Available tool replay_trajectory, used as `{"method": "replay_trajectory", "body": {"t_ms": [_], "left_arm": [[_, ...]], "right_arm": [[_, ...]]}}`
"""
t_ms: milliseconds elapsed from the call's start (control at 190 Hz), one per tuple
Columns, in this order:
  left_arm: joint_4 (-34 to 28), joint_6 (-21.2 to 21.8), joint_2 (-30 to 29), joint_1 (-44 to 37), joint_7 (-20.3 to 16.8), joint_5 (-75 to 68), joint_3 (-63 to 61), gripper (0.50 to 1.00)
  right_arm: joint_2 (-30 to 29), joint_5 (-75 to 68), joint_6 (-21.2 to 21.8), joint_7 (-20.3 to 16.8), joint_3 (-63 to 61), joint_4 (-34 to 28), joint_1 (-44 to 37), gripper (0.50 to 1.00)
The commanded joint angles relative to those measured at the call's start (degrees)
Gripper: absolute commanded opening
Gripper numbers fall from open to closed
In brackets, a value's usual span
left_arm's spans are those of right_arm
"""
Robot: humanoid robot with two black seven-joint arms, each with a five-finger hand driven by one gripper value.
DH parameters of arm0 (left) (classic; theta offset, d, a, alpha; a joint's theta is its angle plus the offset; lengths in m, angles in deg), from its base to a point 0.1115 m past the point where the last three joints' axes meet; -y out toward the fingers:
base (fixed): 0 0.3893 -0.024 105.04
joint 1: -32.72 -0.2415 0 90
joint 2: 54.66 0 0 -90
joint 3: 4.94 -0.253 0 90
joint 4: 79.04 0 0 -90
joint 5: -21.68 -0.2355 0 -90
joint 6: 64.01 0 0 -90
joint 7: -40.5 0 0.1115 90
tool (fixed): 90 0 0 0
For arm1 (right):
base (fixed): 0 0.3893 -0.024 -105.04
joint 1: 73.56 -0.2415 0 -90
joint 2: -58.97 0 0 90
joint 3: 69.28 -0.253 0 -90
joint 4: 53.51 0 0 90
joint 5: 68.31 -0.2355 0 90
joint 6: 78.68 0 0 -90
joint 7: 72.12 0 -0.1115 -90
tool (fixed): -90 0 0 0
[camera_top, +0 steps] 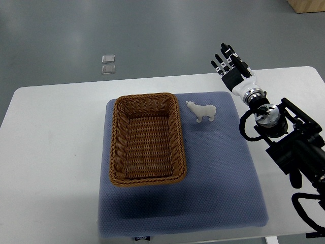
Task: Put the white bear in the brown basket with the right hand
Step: 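Raise the right hand and swing it over toward the white bear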
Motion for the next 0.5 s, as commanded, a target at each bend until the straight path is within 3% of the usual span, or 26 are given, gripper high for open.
{"method": "replay_trajectory", "body": {"t_ms": [0,495], "left_arm": [[0.0,0.0,0.0,-0.1,0.0,0.0,0.0,1.000],[0.2,0.0,0.0,0.0,0.0,0.0,0.0,1.000]], "right_arm": [[0.0,0.0,0.0,0.0,0.0,0.0,-0.1,0.924],[2.5,4.1,0.0,-0.1,3.4,0.0,-1.2,0.924]]}}
